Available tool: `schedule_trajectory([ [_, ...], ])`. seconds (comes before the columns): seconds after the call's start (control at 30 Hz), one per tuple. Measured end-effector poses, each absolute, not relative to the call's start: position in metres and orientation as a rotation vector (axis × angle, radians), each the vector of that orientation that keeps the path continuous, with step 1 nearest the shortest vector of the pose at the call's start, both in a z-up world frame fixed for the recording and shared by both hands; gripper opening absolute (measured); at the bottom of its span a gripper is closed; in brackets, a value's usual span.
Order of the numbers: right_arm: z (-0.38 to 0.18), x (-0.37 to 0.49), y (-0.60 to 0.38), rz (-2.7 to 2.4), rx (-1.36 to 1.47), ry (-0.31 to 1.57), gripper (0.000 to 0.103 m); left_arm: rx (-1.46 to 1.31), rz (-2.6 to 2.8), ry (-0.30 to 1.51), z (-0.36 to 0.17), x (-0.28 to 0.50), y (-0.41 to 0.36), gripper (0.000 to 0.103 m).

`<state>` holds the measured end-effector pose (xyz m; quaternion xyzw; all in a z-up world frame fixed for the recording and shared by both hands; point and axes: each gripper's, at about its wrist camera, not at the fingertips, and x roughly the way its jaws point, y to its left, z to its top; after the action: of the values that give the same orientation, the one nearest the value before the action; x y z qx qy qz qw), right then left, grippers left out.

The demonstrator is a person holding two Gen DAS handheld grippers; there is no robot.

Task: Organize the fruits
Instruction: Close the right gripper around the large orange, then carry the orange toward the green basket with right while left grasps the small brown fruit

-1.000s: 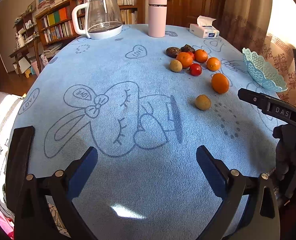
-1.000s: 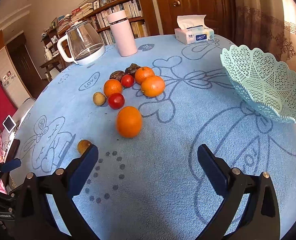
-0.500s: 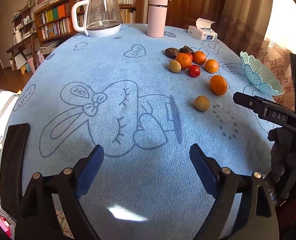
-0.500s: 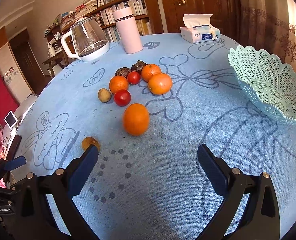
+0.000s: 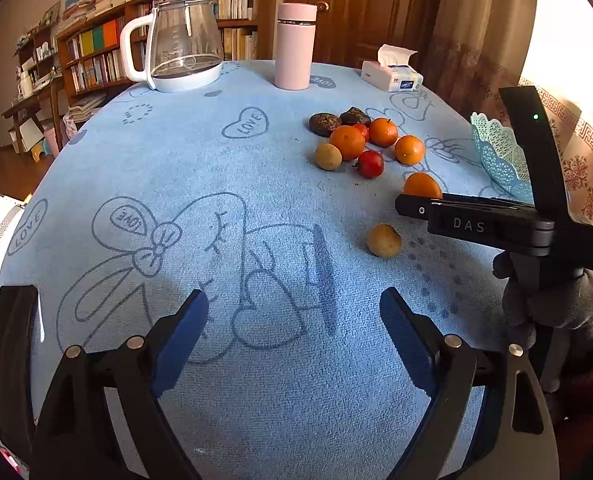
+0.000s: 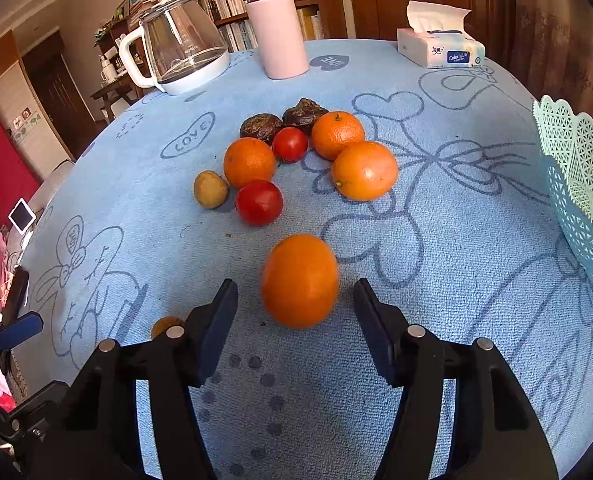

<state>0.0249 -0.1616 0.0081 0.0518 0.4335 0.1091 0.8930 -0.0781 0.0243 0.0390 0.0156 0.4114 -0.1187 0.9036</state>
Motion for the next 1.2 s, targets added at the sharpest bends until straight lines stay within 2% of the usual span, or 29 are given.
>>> schedule_trajectory([
  [0.03, 0.008, 0.025, -0.162, 0.227, 0.108, 0.898, 0.055, 0.032, -0.248, 0.853, 0.039, -0.077, 0.024, 0.087],
  [0.1, 0.008, 0.026, -0.164, 0.227, 0.114, 0.896, 0.044, 0.038, -0.251, 0.858, 0.037, -0.073, 0.021, 0.087],
  [0.17, 0.008, 0.025, -0.167, 0.234, 0.125, 0.895, 0.037, 0.044, -0.254, 0.864, 0.035, -0.069, 0.017, 0.087],
  [0.6, 0.025, 0.015, -0.184, 0.236, 0.175, 0.848, 0.038, 0.089, -0.290, 0.890, 0.028, -0.041, -0.019, 0.083],
  [1.2, 0.042, 0.005, -0.217, 0.211, 0.214, 0.773, 0.038, 0.106, -0.308, 0.940, 0.012, -0.018, -0.052, 0.049],
])
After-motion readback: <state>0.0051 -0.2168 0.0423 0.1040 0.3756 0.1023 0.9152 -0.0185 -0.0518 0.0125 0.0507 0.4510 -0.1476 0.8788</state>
